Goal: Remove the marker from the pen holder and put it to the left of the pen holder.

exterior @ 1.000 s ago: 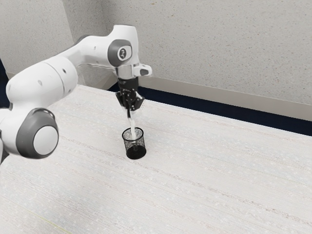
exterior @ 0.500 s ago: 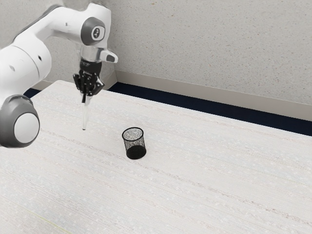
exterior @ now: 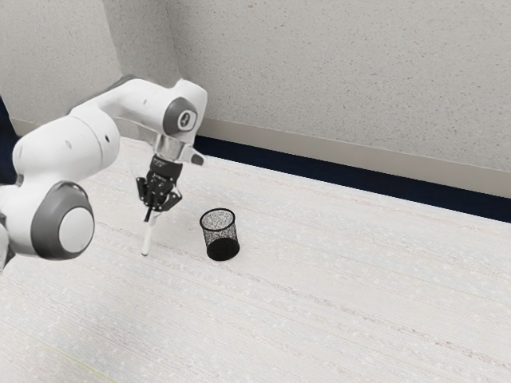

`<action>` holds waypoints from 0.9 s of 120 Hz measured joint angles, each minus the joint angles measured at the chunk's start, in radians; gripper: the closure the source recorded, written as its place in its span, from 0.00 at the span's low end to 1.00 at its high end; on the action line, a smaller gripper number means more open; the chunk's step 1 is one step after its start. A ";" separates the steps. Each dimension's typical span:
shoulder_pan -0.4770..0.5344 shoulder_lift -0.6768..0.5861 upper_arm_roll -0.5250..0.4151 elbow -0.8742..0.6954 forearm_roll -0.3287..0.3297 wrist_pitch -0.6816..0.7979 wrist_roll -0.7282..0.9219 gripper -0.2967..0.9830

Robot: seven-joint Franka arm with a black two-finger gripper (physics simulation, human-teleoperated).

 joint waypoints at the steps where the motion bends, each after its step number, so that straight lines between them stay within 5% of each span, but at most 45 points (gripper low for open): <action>1: 0.000 0.001 0.000 0.000 0.000 0.001 0.000 0.83; 23: -0.003 0.004 0.000 -0.002 -0.015 0.011 -0.008 0.52; 41: -0.003 -0.069 -0.007 -0.011 -0.033 0.016 -0.014 0.37; 49: -0.006 -0.203 -0.006 -0.084 -0.076 0.028 -0.014 0.34; 72: -0.017 -0.809 0.005 -0.604 -0.179 0.198 0.004 0.27; 108: -0.016 -0.897 0.006 -0.659 -0.212 0.310 0.044 0.24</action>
